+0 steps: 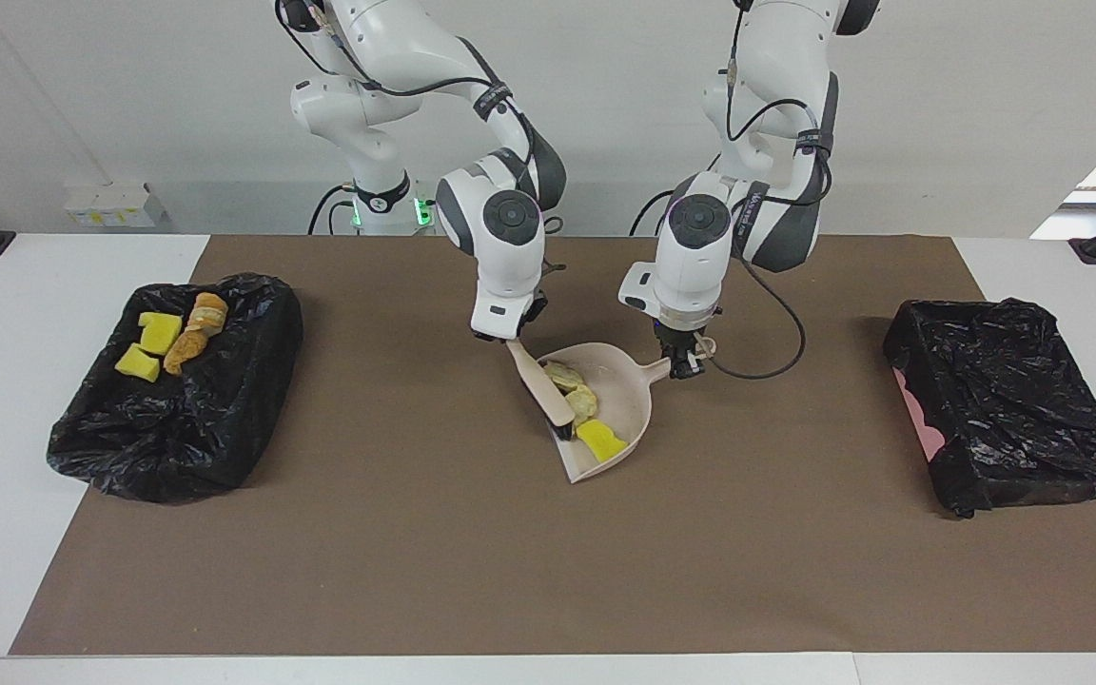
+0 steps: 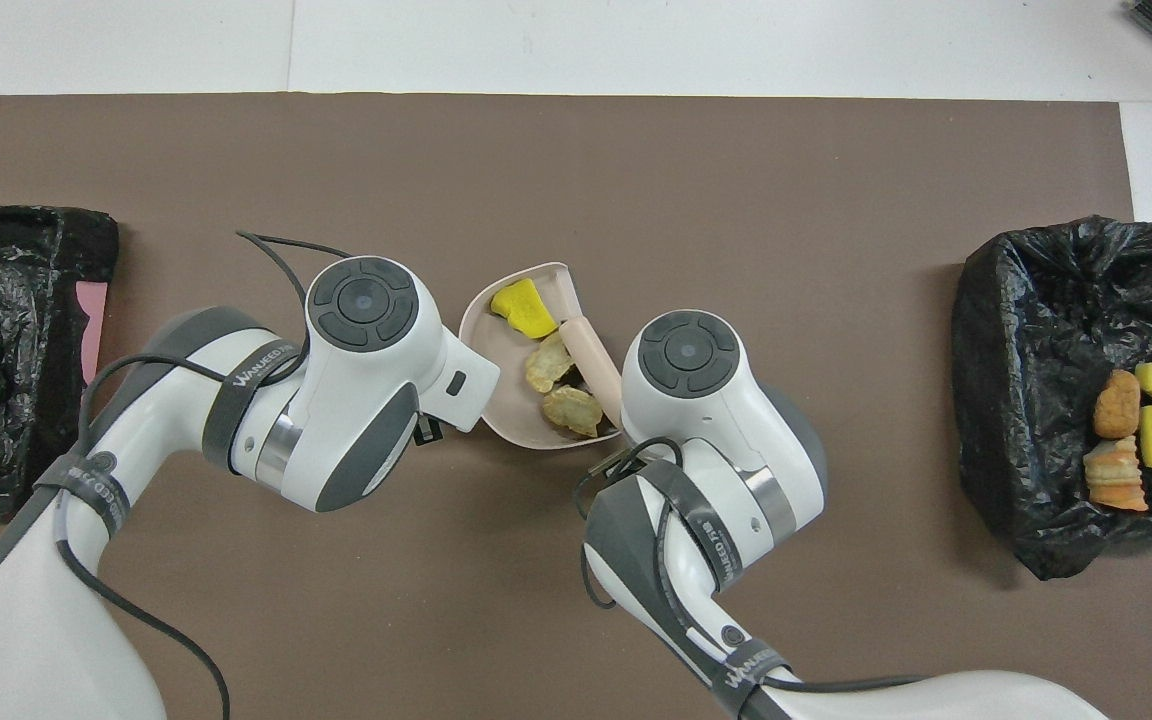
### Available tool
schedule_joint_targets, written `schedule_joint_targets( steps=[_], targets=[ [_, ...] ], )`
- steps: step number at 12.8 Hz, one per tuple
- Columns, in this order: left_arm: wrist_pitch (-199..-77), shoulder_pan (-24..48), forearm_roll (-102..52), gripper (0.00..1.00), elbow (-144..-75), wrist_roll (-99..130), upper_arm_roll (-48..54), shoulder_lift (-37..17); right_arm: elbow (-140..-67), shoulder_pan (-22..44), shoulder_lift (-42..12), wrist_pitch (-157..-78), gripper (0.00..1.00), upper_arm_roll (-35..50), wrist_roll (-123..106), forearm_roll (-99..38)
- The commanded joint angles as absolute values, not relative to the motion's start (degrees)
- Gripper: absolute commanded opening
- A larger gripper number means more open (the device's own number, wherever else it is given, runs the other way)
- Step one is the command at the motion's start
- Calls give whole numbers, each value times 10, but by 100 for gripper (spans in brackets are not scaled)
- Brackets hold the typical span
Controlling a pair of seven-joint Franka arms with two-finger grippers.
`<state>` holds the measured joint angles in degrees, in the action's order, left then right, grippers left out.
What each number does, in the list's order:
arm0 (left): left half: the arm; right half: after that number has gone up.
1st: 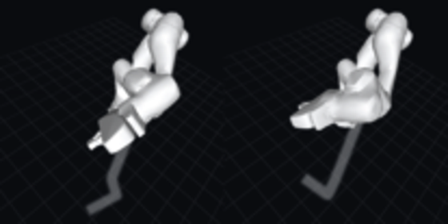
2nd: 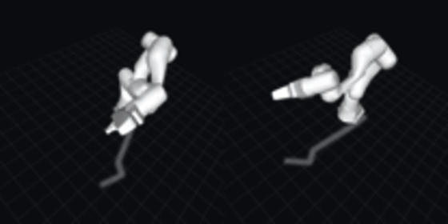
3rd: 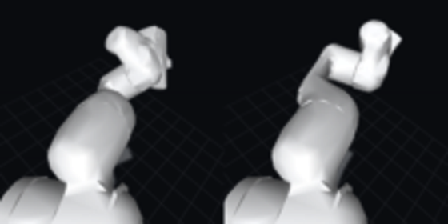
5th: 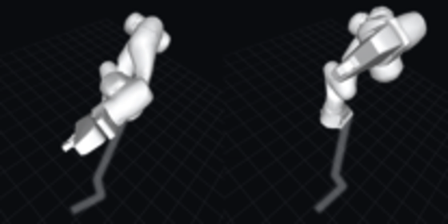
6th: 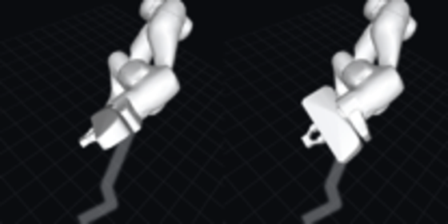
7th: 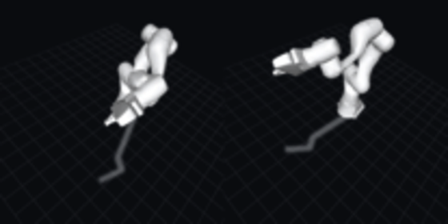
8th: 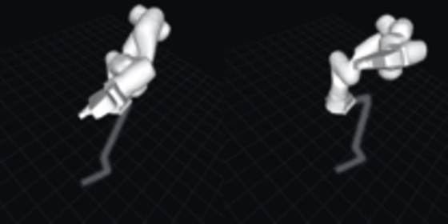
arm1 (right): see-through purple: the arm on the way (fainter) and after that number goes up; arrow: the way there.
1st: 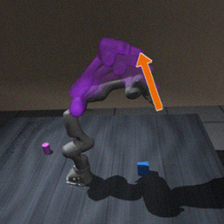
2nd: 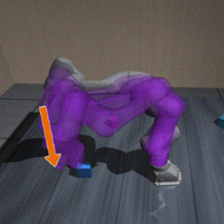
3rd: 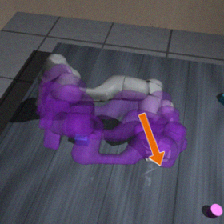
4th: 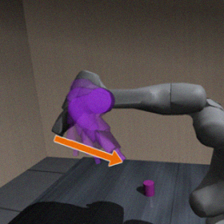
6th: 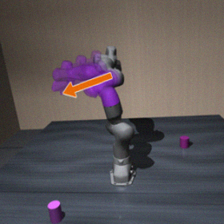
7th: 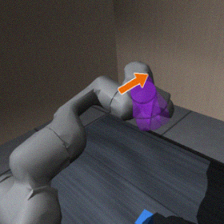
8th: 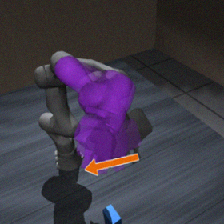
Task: Sweep and dump trash in bin
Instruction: 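Sweep the sponge and crust into the dustpan with the right gripper's brush, then carry the loaded dustpan to the bin near the left arm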
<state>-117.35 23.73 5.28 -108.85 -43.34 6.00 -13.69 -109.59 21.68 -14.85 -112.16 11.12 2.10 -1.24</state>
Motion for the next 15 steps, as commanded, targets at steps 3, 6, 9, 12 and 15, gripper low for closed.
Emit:
schedule_joint_targets(
  steps=[3, 6, 9, 12, 15],
  targets=[
    [-1182, 226, 62, 0, -1111, -431, 56, -118, -1025, 189, -138, -1021, 0, 114, -2, -29],
    [-1174, 201, 62, 0, -1107, -473, 56, -107, -1025, 153, -119, -1009, 0, 114, -1, -20],
    [-1143, 155, 61, 0, -1109, -558, 56, -65, -1037, 144, -100, -976, 0, 113, 18, -15],
    [-1117, 71, 60, 0, -1111, -670, 57, -15, -1102, 170, -61, -1009, 0, 116, 111, -22],
    [-1106, -32, 47, 0, -1107, -701, 55, 12, -1138, 221, -46, -1041, 0, 119, 212, -38]
  ],
)
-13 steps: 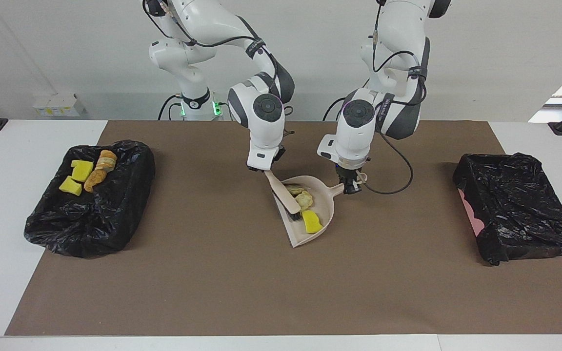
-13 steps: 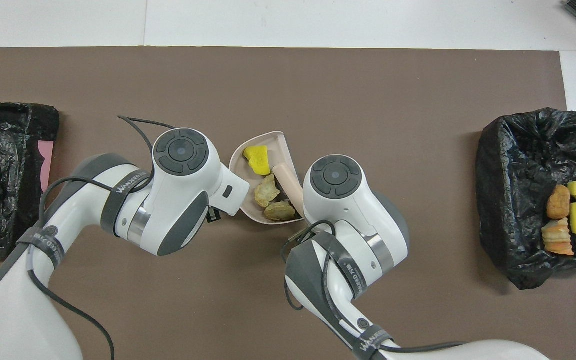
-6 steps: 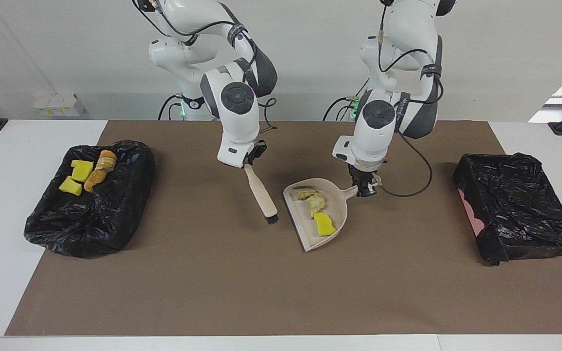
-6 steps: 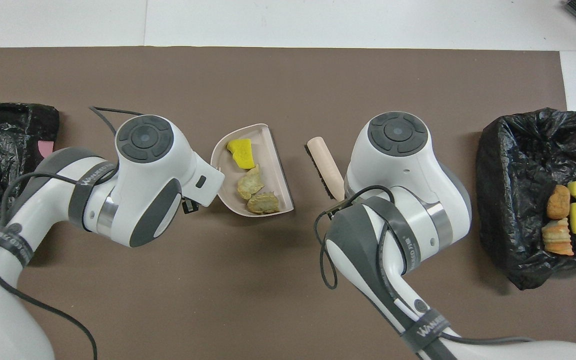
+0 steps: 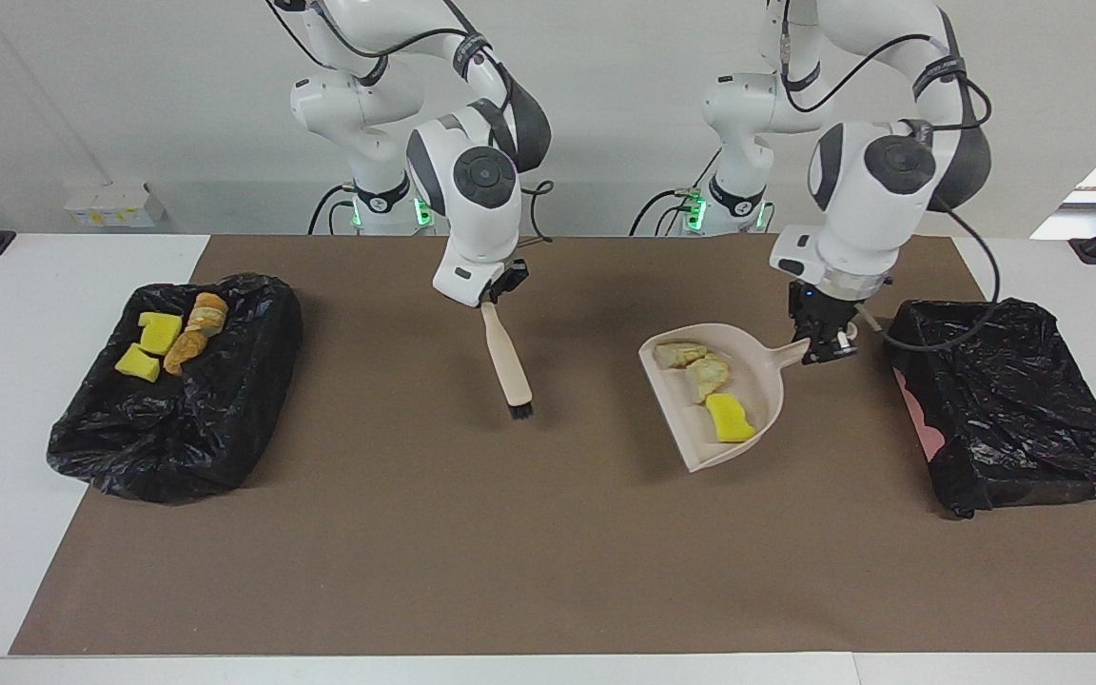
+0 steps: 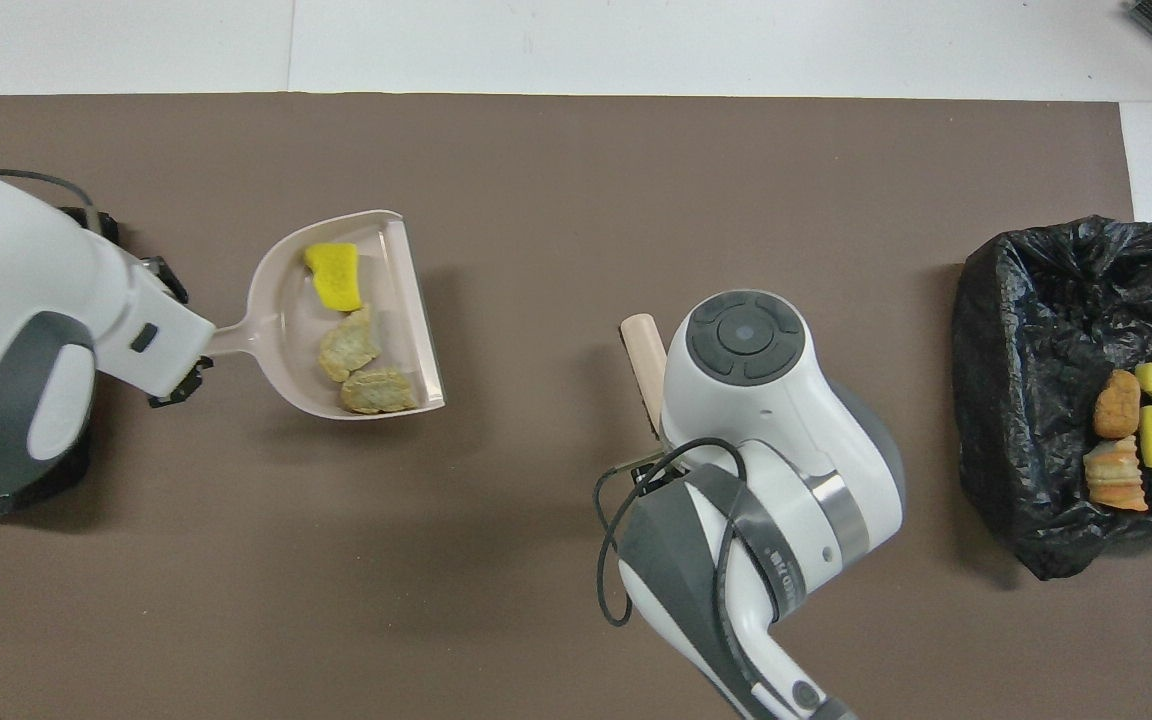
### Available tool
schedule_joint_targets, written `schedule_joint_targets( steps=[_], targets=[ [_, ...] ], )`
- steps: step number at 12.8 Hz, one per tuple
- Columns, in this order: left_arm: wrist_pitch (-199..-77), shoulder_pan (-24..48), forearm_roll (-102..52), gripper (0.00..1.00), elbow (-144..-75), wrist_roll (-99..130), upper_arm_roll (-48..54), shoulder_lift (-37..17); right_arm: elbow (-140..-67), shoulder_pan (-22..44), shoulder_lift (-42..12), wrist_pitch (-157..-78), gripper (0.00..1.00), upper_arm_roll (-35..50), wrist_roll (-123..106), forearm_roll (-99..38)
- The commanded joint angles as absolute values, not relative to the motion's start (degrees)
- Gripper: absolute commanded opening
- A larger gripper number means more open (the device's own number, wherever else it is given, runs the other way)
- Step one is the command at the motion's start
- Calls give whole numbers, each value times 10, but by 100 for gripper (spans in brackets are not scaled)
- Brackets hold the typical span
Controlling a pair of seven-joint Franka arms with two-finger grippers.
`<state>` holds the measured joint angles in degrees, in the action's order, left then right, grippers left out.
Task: Sweep and dump trash in bin
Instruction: 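Carry the loaded dustpan to the bin near the left arm, then tip the dustpan over the bin with the left gripper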
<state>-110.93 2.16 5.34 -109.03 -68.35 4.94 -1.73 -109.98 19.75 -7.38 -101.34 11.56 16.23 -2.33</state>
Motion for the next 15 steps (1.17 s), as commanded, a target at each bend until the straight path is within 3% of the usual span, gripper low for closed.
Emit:
schedule_joint_targets(
  steps=[1, 6, 9, 13, 15],
  targets=[
    [-1106, -70, 40, 0, -1104, -713, 54, 15, -1138, 248, -44, -1040, 0, 119, 244, -43],
    [-1130, -233, -1, 0, -1088, -857, 52, 18, -1158, 320, -33, -1072, 0, 120, 358, -105],
    [-1169, -296, 8, 0, -1053, -940, 46, 0, -1177, 367, -38, -1098, 0, 120, 395, -114],
    [-1188, -337, 118, 0, -942, -1003, 45, -62, -1205, 390, -38, -1111, 0, 121, 414, -116],
    [-1201, -337, 180, 0, -938, -996, 44, -67, -1221, 403, -35, -1135, 0, 121, 416, -117]
  ],
)
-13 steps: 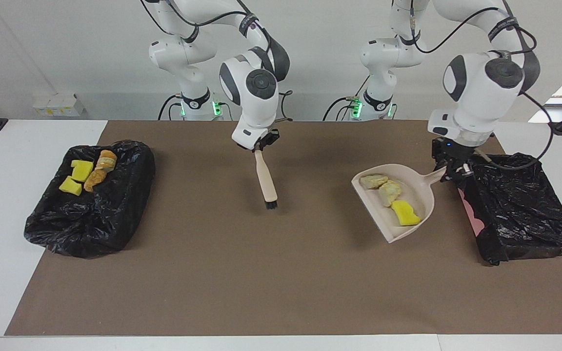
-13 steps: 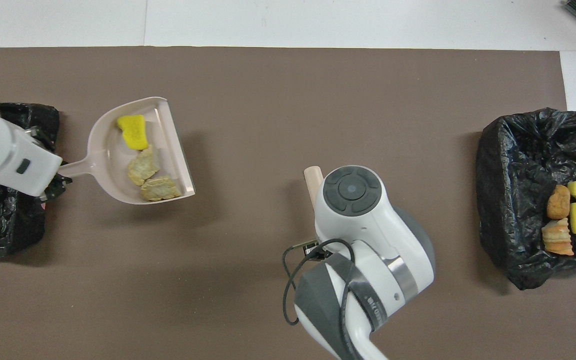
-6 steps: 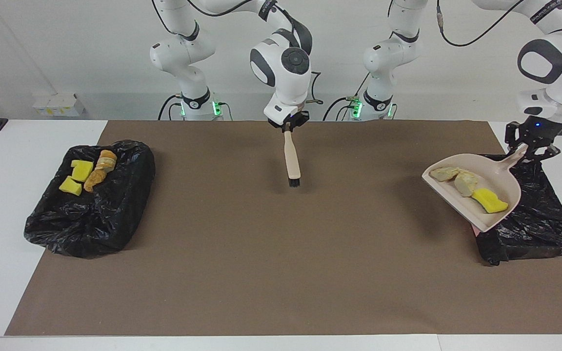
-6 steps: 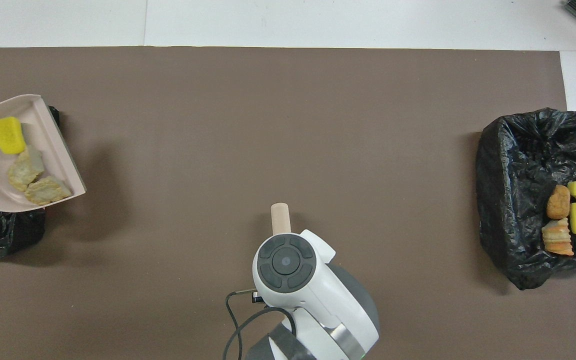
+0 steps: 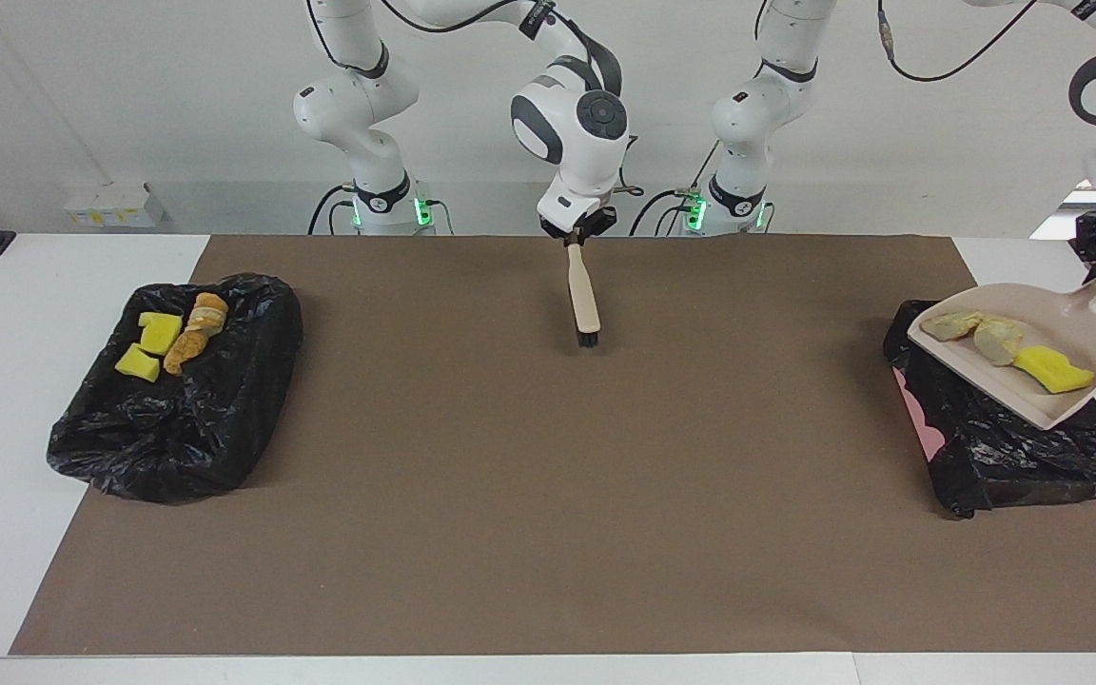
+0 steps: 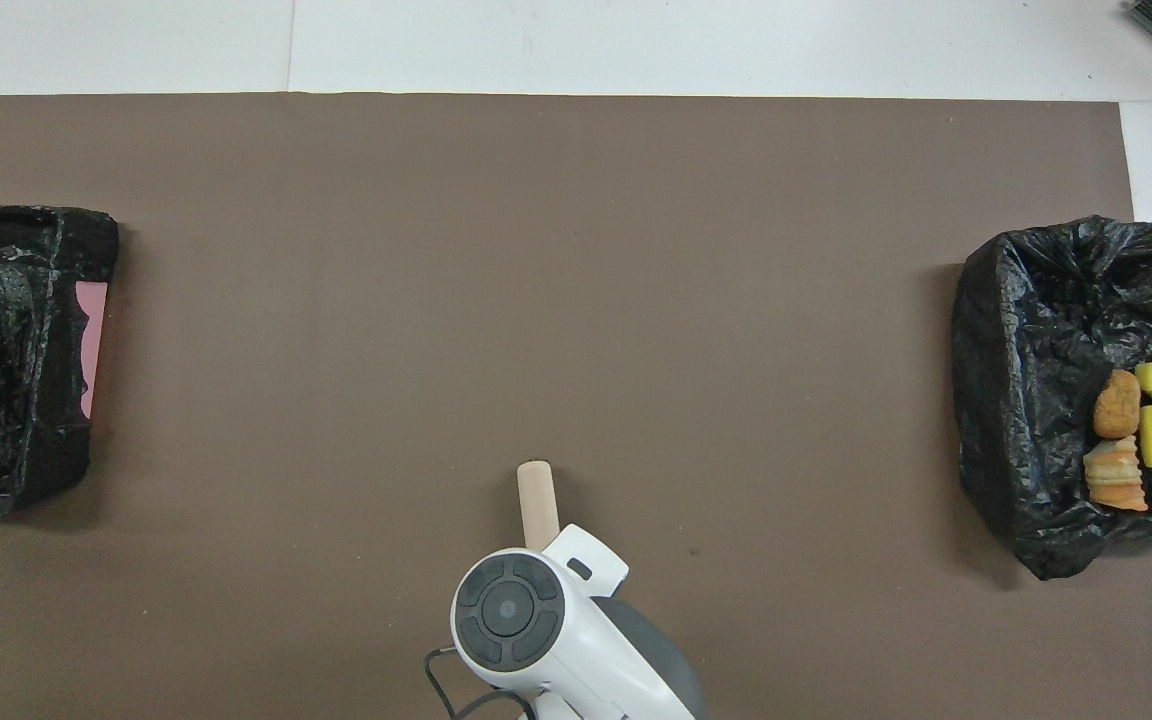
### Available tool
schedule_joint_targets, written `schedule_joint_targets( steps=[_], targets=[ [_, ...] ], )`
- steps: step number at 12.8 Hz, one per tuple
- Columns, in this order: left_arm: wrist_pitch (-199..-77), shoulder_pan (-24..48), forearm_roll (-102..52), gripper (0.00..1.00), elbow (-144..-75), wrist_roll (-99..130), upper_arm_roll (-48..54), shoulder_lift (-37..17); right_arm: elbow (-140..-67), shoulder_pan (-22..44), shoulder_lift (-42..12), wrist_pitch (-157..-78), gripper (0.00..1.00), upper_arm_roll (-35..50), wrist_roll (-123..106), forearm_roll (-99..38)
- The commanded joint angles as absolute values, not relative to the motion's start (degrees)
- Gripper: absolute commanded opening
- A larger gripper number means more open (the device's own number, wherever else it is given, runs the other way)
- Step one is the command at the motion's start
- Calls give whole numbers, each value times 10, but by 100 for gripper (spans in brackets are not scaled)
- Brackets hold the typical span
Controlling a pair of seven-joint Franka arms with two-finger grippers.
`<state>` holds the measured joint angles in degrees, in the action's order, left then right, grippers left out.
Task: Sweep and dump trash in bin
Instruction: 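Tip the dustpan over the bin with the left gripper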
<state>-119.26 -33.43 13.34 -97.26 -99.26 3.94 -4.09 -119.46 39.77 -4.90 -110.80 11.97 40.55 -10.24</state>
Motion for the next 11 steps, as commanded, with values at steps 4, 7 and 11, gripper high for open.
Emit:
schedule_joint_targets(
  steps=[4, 7, 11],
  targets=[
    [-1226, -327, 315, 0, -940, -974, 43, -69, -1222, 406, -34, -1137, 0, 121, 432, -118],
    [-1222, -317, 370, 0, -946, -957, 43, -67, -1223, 407, -37, -1140, 0, 121, 438, -134],
    [-1213, -294, 453, 0, -946, -941, 43, -50, -1223, 407, -38, -1136, 0, 121, 437, -134]
  ],
)
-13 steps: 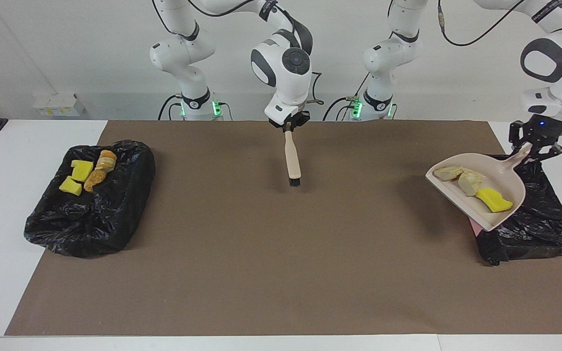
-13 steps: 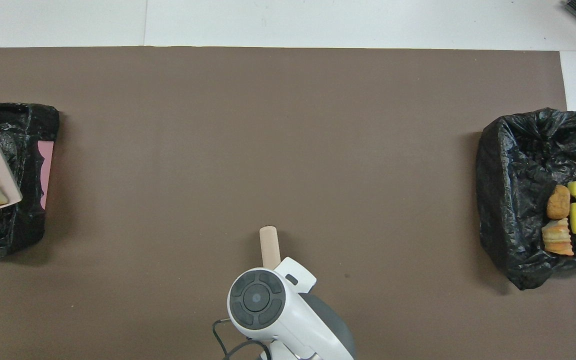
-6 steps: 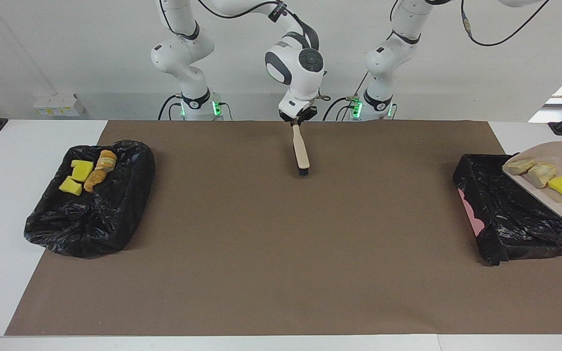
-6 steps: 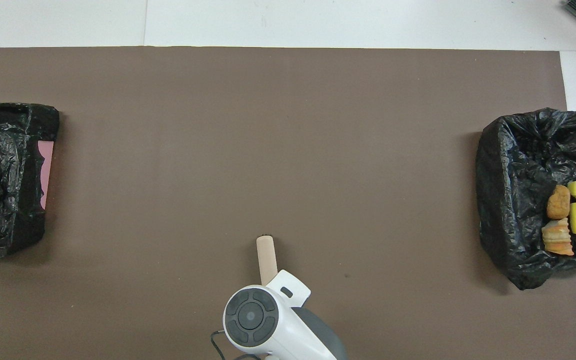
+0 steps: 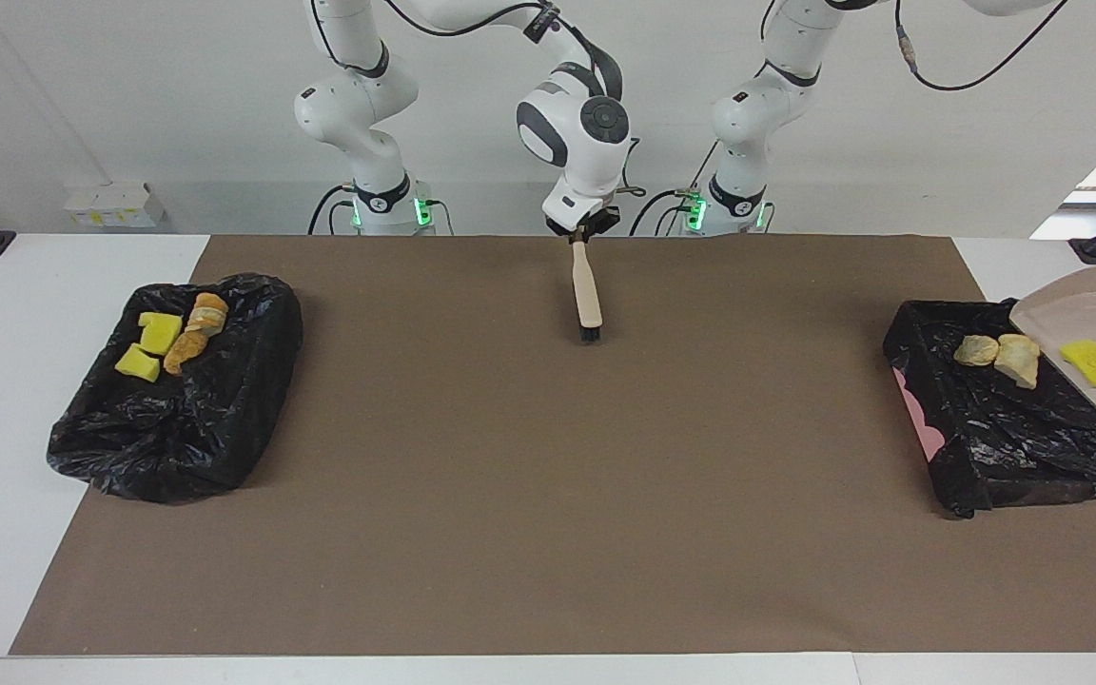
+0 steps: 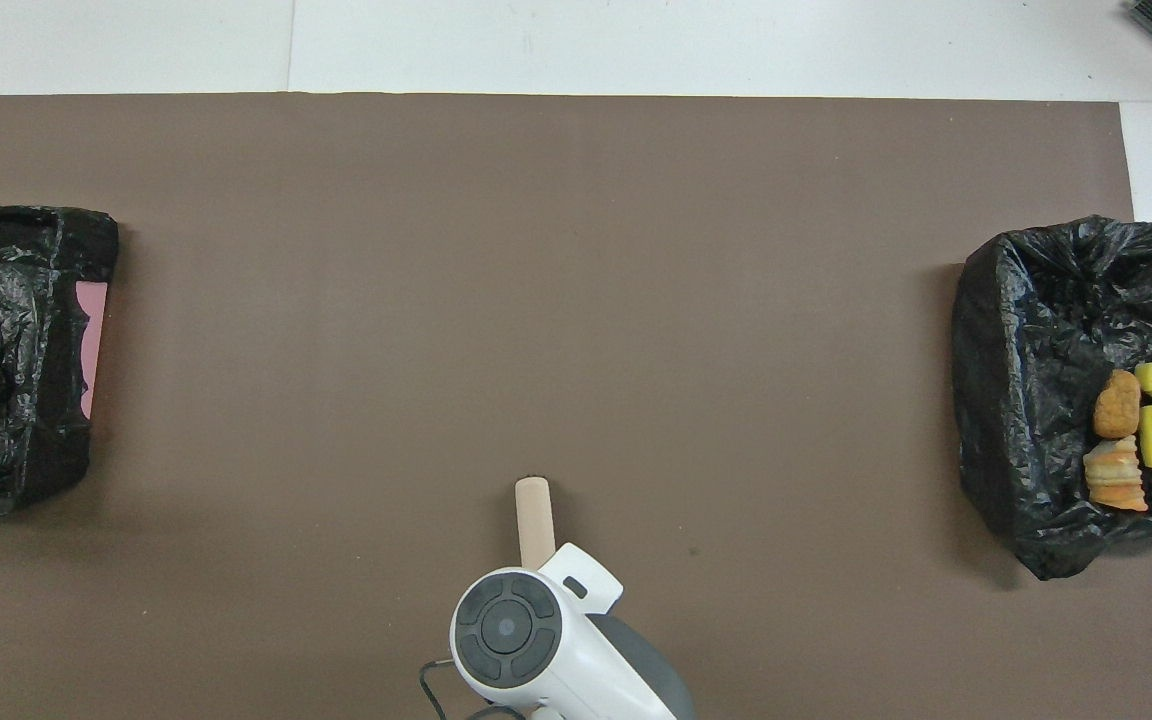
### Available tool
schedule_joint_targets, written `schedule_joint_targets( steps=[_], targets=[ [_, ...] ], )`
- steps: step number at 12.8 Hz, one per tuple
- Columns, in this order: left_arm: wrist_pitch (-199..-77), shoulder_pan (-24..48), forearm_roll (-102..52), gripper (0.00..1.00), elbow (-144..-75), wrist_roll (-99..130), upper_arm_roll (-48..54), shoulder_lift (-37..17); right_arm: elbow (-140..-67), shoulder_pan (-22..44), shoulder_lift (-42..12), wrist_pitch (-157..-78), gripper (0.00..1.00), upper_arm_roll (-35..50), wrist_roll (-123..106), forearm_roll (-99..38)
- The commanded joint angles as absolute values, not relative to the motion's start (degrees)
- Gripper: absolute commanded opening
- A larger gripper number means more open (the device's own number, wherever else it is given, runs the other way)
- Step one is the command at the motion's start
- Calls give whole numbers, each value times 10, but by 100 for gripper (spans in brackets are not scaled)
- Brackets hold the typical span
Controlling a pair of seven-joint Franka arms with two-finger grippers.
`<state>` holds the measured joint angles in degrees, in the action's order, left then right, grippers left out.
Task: Sweep and dump trash in bin
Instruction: 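Tip the dustpan over the bin with the left gripper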
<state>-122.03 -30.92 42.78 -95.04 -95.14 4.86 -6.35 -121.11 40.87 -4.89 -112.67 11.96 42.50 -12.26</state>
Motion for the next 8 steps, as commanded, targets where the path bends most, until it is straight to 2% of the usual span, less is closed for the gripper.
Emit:
schedule_joint_targets(
  steps=[1, 4, 6, 7, 8],
  targets=[
    [-1209, -289, 471, 0, -947, -941, 43, -47, -1223, 407, -38, -1137, 0, 121, 438, -134],
    [-1173, -270, 477, 0, -949, -942, 48, -34, -1229, 402, -39, -1144, 0, 120, 434, -135],
    [-1127, -242, 468, 0, -950, -935, 49, -27, -1257, 400, -40, -1196, 0, 120, 430, -135],
    [-1096, -225, 442, 0, -950, -917, 50, -22, -1261, 400, -44, -1208, 6, 120, 434, -135],
    [-1059, -209, 401, 0, -954, -884, 49, -20, -1253, 400, -47, -1202, 99, 120, 440, -135]
  ],
)
